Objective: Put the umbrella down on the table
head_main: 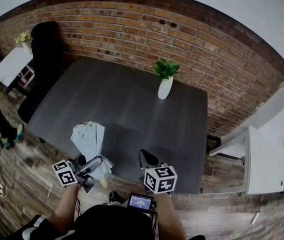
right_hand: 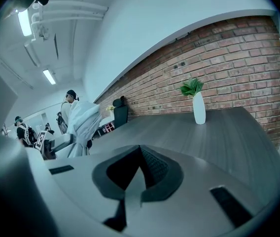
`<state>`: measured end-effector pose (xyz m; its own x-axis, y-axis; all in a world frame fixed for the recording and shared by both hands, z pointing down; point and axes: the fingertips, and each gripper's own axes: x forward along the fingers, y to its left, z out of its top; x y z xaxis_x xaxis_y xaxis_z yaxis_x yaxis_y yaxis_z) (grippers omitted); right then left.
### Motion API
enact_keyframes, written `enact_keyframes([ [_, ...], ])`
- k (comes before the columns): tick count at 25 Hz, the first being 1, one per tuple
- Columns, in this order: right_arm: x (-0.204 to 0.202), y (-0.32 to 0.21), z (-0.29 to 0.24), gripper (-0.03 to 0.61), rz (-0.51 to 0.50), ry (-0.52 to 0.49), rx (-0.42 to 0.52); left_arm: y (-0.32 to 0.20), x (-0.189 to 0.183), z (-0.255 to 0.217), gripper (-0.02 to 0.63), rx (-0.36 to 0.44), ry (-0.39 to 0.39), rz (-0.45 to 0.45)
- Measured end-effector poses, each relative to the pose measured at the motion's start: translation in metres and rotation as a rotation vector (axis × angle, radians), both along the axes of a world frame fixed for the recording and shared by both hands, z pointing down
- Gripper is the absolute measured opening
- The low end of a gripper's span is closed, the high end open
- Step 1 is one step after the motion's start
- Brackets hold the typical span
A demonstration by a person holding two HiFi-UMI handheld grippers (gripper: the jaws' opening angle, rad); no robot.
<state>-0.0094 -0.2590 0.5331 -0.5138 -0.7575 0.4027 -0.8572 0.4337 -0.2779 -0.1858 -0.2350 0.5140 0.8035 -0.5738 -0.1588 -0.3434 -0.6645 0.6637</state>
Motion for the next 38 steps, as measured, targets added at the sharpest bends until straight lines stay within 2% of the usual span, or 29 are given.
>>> enact_keyframes([
  [10,0.005,-0.014,0.000,0.006,0.021,-0.010,0.002,-0.013,0.014,0.001,0.291,-0.014,0.015,0.019],
  [15,-0.004,-0.022,-0.003,0.008,-0.002,-0.020,0.010,-0.020,0.019,-0.003,0.291,0.002,0.003,0.031],
  [21,0.008,-0.028,0.003,0.008,0.012,-0.025,-0.009,-0.026,0.023,0.002,0.291,-0.019,0.004,0.031],
  [28,0.011,-0.042,0.003,0.007,-0.018,-0.025,-0.014,-0.039,0.035,0.004,0.291,-0.030,-0.016,0.038],
  [32,0.021,-0.056,0.003,0.008,-0.041,-0.015,-0.014,-0.053,0.048,0.000,0.291,-0.051,0.002,0.033],
  [38,0.041,-0.079,-0.003,0.007,-0.072,-0.018,-0.005,-0.071,0.069,-0.009,0.291,-0.043,-0.075,0.050],
])
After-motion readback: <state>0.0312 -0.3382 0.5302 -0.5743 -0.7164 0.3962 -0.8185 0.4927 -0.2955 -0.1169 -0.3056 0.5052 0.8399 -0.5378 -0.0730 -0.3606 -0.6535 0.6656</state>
